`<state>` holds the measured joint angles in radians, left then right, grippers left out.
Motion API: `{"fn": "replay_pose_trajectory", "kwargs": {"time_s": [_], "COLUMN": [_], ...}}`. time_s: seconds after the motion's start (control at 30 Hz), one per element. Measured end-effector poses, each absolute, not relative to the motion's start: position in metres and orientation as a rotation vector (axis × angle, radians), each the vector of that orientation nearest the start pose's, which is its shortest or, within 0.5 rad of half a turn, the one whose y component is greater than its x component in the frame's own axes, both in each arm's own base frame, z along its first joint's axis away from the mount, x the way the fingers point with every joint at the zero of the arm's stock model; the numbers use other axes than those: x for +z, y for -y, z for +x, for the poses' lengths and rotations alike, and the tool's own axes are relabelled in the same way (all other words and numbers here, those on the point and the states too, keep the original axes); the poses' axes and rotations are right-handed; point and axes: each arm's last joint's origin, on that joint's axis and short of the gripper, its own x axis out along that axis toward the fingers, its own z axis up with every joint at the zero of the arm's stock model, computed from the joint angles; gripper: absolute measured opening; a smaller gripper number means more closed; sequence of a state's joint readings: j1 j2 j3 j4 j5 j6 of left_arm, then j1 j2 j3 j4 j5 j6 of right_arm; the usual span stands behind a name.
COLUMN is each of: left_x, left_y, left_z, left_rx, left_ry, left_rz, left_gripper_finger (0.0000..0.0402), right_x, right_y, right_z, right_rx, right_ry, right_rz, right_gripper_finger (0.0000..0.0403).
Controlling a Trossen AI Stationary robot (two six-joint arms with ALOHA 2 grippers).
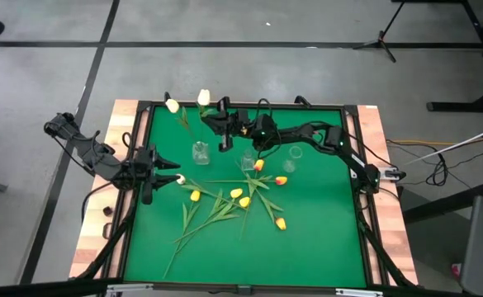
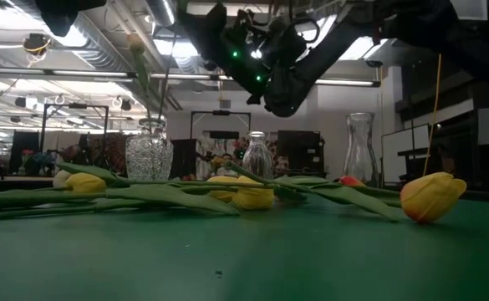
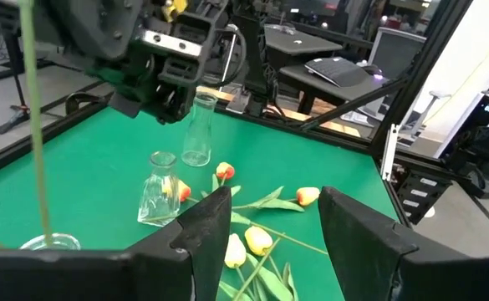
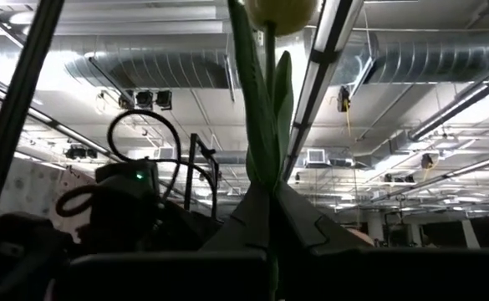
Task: Sort flowers into vase by color
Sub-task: Put the bottom white flower into the left transparent vase
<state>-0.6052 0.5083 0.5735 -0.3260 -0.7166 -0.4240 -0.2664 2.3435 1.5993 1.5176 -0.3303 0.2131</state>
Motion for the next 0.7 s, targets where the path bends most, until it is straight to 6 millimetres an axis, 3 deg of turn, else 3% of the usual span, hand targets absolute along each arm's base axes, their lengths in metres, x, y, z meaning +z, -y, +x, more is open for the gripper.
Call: {"fn": "replay_pose_trajectory", "kwargs": {"time_s": [0.23,0.7], "left_x": [0.284,0.284], "left_y": [0.051,0.051], "left_z": [0.107,0.107], "left_rx": [0.152,0.152], "left_ry": [-0.182,-0.182], "left_rz": [-0.254,-0.251], "left_gripper_finger": [0.0179,0.0179], "right_x": [0.234,0.222], "right_y": [0.120,0.123], "right_z": [0.481,0.490], "right_rx": [0.141,0.105], "right_ry": [0.690,0.541], "right_rz": [-0.010,0.120], "right_gripper_finger": [0.0011,0.0117]}}
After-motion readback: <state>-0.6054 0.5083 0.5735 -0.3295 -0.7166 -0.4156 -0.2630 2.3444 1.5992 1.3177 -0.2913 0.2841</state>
